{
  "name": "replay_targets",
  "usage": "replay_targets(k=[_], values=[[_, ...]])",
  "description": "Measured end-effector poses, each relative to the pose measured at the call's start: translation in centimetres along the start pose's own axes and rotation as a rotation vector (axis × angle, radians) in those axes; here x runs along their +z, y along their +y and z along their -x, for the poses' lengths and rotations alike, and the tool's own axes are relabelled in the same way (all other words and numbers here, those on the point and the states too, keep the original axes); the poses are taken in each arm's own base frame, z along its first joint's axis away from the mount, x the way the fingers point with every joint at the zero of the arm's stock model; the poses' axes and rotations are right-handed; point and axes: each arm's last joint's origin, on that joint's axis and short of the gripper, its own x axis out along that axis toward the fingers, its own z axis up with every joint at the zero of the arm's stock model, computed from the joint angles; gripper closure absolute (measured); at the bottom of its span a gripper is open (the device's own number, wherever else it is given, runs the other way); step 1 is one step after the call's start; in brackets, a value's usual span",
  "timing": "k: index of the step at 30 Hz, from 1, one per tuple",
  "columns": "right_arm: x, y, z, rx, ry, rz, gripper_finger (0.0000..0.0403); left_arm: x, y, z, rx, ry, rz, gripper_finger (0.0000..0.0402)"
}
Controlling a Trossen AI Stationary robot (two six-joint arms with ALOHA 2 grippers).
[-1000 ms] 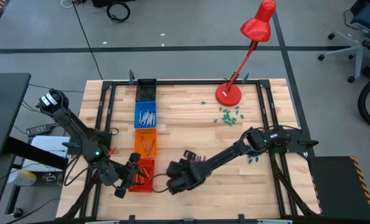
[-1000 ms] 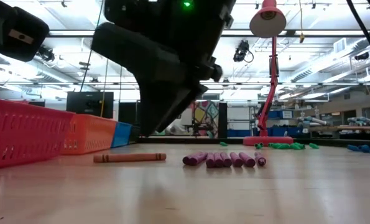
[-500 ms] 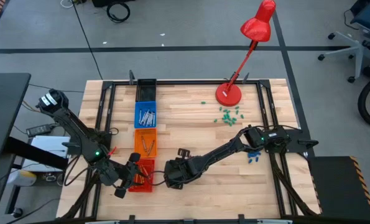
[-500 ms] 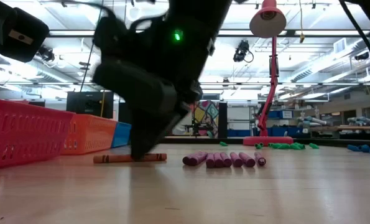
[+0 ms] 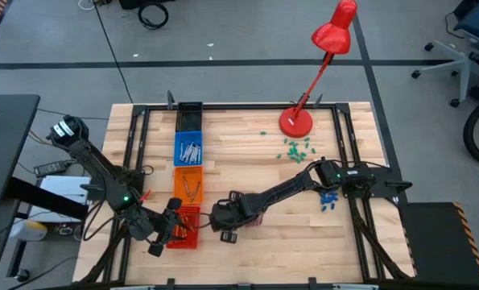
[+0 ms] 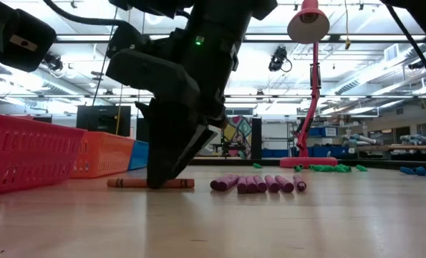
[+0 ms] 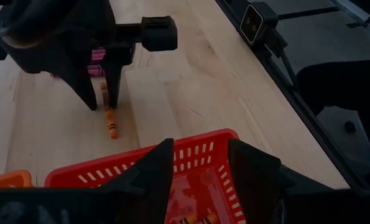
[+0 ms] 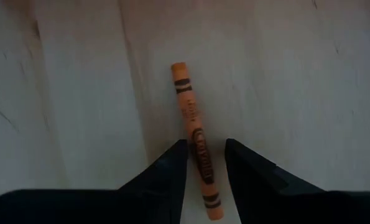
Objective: Sort crayons
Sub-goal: Put the orange crayon into the red bin
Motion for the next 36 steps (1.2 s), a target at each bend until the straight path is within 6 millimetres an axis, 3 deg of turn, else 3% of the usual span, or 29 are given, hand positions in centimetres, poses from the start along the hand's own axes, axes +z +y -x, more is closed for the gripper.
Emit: replay_targets(k=[7,19,36], values=[[0.1,-0.4,-0.1,0.005,0.013,-0.076,0.0293,0.0,0.0,0.0,-0.001,0.0,0.009,0.0237],[-0.5,0.6,0.0,-0.064,-0.027,-0.14,0.0385,0.1,0.3,-0.1,0.013,-0.002,-0.01,0.0237],[-1.5,2.1,0.5,-0.2,-0.133,-0.19,0.0379,0.2,0.7,-0.3,0.033,-0.005,0.068,0.0237]])
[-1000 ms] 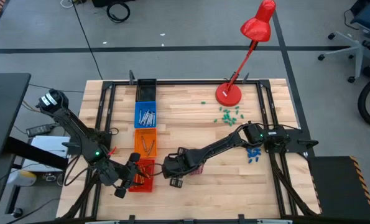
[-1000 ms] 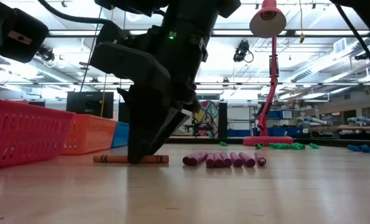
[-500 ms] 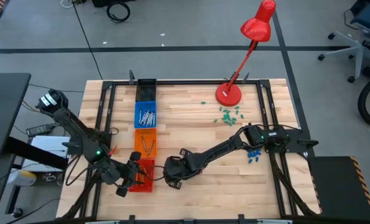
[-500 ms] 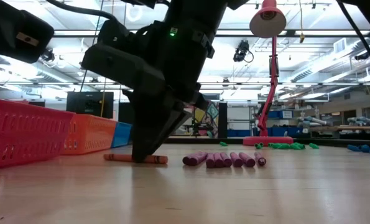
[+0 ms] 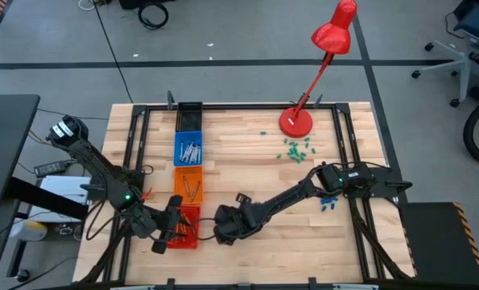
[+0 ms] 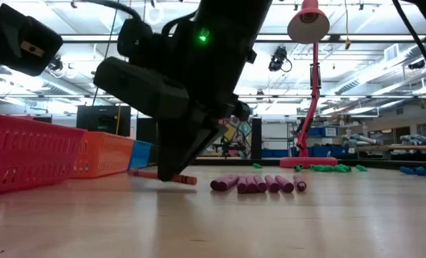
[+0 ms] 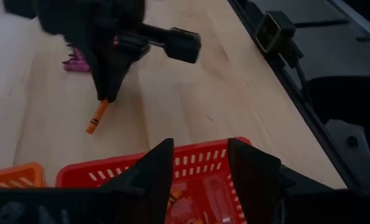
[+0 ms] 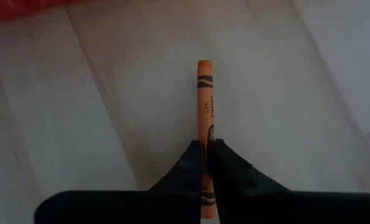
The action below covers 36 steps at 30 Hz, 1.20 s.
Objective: Sort crayons
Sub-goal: Put the orange crayon into the red bin
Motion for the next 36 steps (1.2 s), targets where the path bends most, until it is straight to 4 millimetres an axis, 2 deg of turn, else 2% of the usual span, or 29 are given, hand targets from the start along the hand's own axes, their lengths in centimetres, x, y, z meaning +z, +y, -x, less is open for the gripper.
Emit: replay_targets(k=[7,16,22,28,36], values=[[0.6,0.8,1.5,-0.009,-0.07,-0.01,0.0379,0.1,0.2,0.0,0.053,-0.025,0.028,0.0237],[2.4,3.2,6.0,0.053,-0.213,0.034,0.0378,0.1,0.2,0.0,0.069,-0.032,0.014,0.0237],[2.7,4.5,8.2,0.055,-0.324,0.063,0.0378,0.3,0.2,0.0,0.079,-0.052,0.006,0.0237],[3.2,5.4,8.8,0.112,-0.411,0.082,0.0378,0.8,0.5,-0.1,0.088,-0.092,0.018,0.0237],[3.5,5.7,9.0,0.126,-0.443,0.092,0.0378,1.4,0.6,-0.2,0.087,-0.137,0.014,0.0237]])
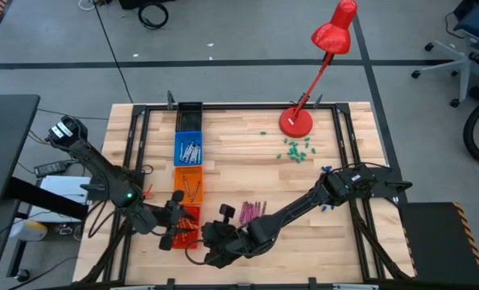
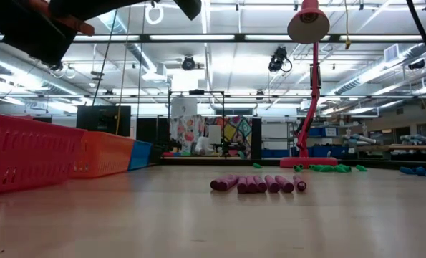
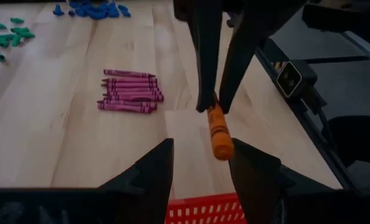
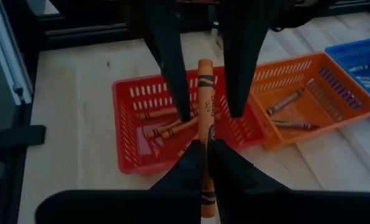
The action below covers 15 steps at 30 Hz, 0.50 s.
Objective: Sort crayons
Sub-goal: Put the orange crayon into the red bin
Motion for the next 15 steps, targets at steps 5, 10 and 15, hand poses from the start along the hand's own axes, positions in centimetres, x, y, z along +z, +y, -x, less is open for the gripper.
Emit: replay_targets(k=[5,10,15], values=[[0.03,-0.05,0.0,-0.018,-0.01,0.001,0.0378,0.12,-0.06,0.0,-0.008,-0.01,-0.005,0.0237],[0.04,-0.06,-0.01,-0.018,-0.01,0.002,0.0378,0.19,-0.12,0.0,-0.023,-0.013,-0.004,0.0238],[0.12,-0.2,-0.11,-0.02,-0.009,-0.001,0.0378,0.66,-0.29,0.02,-0.039,-0.057,-0.023,0.0255]])
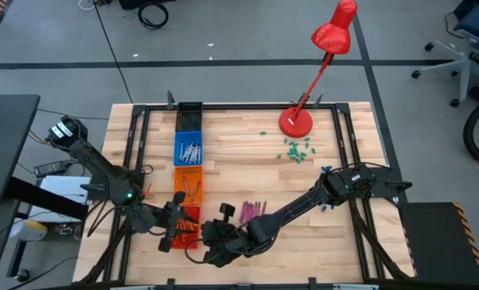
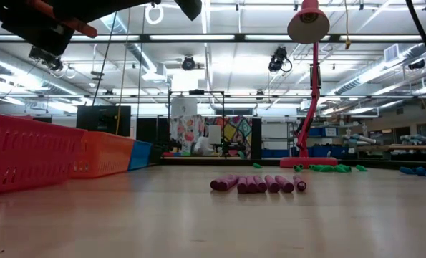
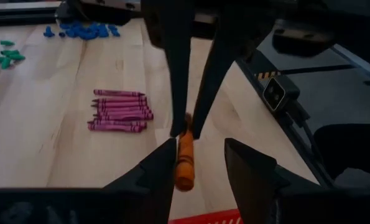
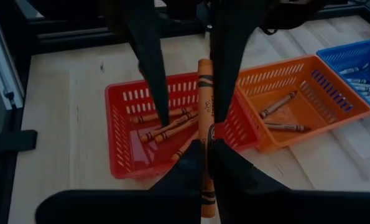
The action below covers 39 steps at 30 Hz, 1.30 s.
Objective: Sort crayons
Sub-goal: Put the orange crayon into the red bin
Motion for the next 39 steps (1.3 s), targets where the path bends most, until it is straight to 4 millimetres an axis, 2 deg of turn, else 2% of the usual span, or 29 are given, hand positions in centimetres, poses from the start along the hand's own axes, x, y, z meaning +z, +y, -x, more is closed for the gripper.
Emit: replay_targets(k=[8,18,23,28,32,39], values=[[0.0,0.0,0.0,0.004,0.0,-0.006,0.0378,0.1,0.0,0.0,-0.001,-0.01,-0.016,0.0293],[0.2,0.1,0.0,0.014,-0.014,-0.013,0.0378,0.1,0.2,-0.1,0.005,-0.009,-0.012,0.0368],[0.1,0.2,0.0,0.024,-0.008,-0.019,0.0356,0.1,0.2,-0.1,0.003,-0.008,-0.012,0.0365],[0.2,0.3,0.0,0.056,0.0,-0.029,0.0304,0.0,0.2,-0.1,-0.006,0.009,-0.015,0.0354],[0.1,0.3,0.0,0.065,0.005,-0.021,0.027,-0.3,0.1,0.0,-0.077,0.06,-0.017,0.0353],[-0.3,0.8,0.5,0.073,0.02,0.002,0.0256,-1.2,0.6,1.1,-0.159,0.226,0.081,0.0351]])
